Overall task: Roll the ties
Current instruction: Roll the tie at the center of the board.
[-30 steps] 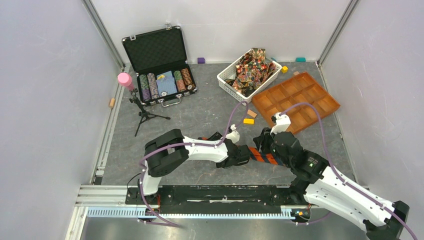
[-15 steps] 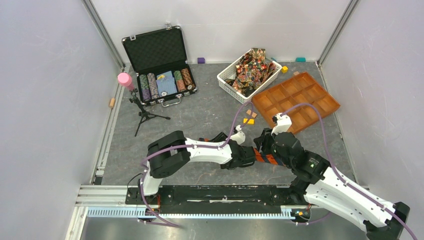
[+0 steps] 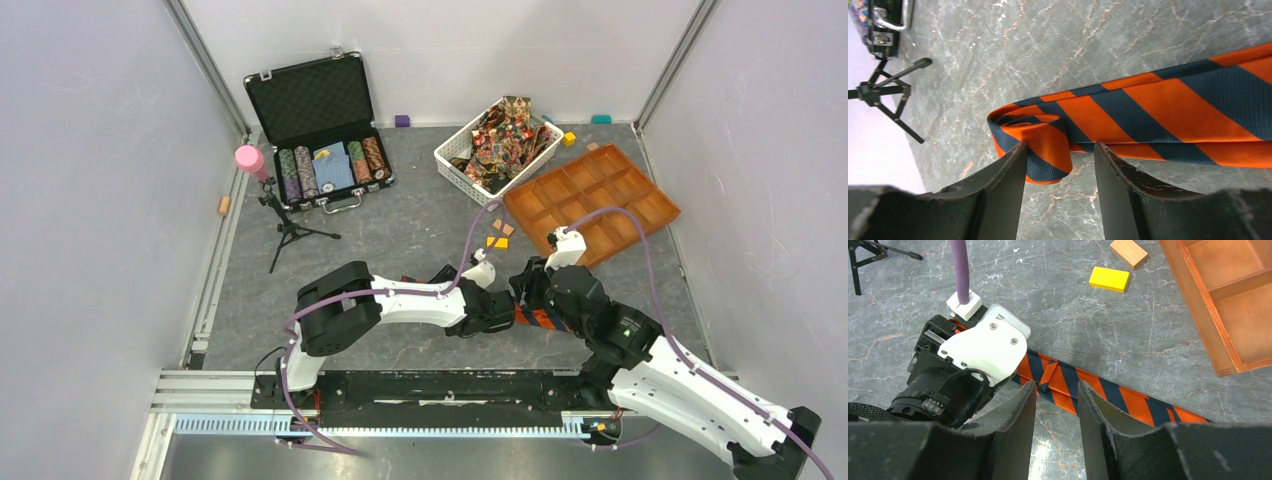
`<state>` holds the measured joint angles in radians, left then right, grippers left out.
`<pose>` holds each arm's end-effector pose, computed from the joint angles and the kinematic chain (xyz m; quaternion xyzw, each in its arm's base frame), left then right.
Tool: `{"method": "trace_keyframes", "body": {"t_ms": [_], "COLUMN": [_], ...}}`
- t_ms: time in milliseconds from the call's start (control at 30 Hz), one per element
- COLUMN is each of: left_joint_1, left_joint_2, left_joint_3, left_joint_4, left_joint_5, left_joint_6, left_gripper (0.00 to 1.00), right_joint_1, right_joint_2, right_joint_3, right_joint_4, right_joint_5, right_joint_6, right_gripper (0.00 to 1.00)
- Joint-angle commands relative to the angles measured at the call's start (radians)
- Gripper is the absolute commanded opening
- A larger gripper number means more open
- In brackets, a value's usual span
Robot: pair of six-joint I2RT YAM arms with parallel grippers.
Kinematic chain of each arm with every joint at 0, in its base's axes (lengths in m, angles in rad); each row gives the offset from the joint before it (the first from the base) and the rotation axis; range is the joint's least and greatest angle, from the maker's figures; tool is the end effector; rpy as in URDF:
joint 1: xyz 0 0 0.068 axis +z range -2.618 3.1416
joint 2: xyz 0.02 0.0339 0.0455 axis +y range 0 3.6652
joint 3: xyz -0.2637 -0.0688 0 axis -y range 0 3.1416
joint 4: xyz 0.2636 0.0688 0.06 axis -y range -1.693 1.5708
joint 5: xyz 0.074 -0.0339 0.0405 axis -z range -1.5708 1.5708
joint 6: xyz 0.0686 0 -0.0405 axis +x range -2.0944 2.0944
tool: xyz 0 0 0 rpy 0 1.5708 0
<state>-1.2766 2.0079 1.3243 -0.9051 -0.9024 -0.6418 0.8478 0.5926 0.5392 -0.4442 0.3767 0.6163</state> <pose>0.1593 -0.3402 0.1159 0.2846 0.8537 0.2570 0.3524 0.1438 0.1248 0.2409 -0.0024 0.8497 0.2160 0.4811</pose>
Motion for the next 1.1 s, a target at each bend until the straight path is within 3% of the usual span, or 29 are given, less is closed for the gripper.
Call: {"method": "trace_keyframes", "body": {"t_ms": [0,267,567,767,900,1067], "left_joint_1": [-0.006,-0.004,-0.004,-0.004,-0.002,0.061], "left_joint_2": [-0.002,-0.016,-0.103,-0.275,-0.399,-0.626], "left_joint_3": [0.028,0.001,-0.012,-0.044,-0.099,-0.293], "left_joint_4": [0.073,0.118,0.113,0.127,0.167,0.362], "left_joint_5": [0.041,0.074,0.056,0.071,0.073,0.203], "left_joint_6": [-0.029,-0.036,-0.035,-0.005,0.024,0.068], "left_gripper": [0.58,0.54,0.58,0.61,0.62,0.63], "right_joint_1": [-0.003,-0.003,-0.003,-0.004,-0.003,-0.003], "right_joint_2": [-0.019,-0.030,-0.028,-0.029,-0.025,0.027], "right_joint_3": [0.002,-0.001,0.032,0.025,0.001,-0.031], "right_joint_4": [-0.010,-0.022,-0.031,0.002,0.046,0.159], "right_joint_5": [0.032,0.045,0.077,0.080,0.042,-0.050], "right_joint_6": [0.013,0.016,0.010,0.039,0.063,0.069], "right_gripper": [0.42,0.42,0.43,0.47,0.55,0.56]}}
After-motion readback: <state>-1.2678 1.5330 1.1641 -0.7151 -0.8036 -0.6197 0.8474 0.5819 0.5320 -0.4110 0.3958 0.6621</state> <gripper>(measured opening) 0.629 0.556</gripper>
